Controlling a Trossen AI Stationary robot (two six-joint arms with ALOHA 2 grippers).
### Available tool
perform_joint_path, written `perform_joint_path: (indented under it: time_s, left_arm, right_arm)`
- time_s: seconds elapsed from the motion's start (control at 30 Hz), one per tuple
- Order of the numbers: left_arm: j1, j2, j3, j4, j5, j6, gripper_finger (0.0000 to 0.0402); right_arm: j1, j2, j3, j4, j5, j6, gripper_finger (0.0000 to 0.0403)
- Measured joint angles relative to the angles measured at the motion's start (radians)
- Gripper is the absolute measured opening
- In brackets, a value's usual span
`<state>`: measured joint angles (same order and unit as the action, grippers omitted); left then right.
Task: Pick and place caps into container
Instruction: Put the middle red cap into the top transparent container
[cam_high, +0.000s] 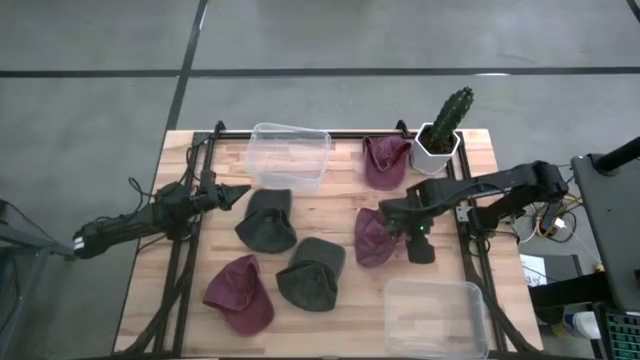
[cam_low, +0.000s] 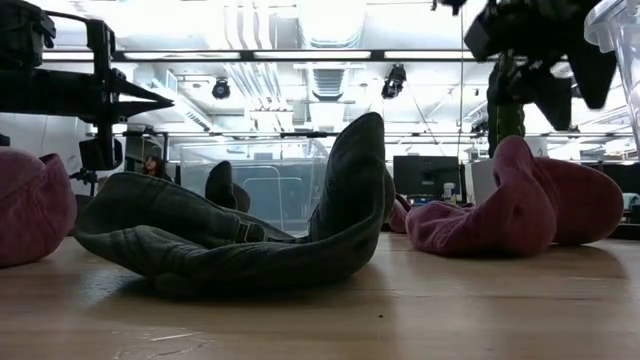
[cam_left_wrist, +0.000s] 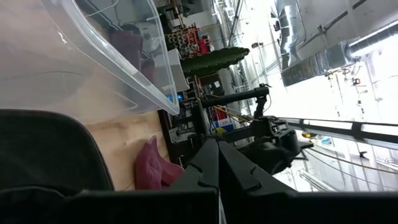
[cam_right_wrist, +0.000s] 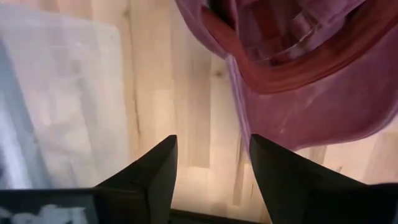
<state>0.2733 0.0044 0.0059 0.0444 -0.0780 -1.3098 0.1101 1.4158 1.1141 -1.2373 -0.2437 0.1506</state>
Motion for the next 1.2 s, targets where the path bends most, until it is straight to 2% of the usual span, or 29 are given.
perform_joint_path:
  time_s: [0.53, 0.63, 0.73, 0.77, 0.83, 1.0, 1.2]
  left_arm:
    - [0.000, 0.000, 0.000, 0.000, 0.000, 0.000, 0.0000]
    - [0.000, 0.000, 0.000, 0.000, 0.000, 0.000, 0.0000]
    - [0.000, 0.000, 0.000, 0.000, 0.000, 0.000, 0.0000]
    - [0.000, 0.000, 0.000, 0.000, -0.001, 0.000, 0.0000]
    - [0.000, 0.000, 0.000, 0.000, -0.002, 0.000, 0.0000]
    - [0.000, 0.000, 0.000, 0.000, -0.002, 0.000, 0.0000]
    - [0.000, 0.000, 0.000, 0.000, -0.002, 0.000, 0.0000]
  right_arm:
    - [0.001, 0.000, -0.218, 0.188, 0.082, 0.065, 0.0162]
    - [0.000, 0.000, -0.221, 0.191, 0.103, 0.088, 0.0128]
    - [0.000, 0.000, -0.217, 0.199, 0.132, 0.109, 0.0065]
    - [0.000, 0.000, -0.214, 0.201, 0.139, 0.113, 0.0040]
    - [0.000, 0.000, -0.201, 0.197, 0.144, 0.134, 0.0020]
    - [0.001, -0.001, -0.106, 0.165, 0.146, 0.162, 0.0013]
    - [0.001, -0.001, 0.090, 0.064, 0.238, 0.164, 0.0012]
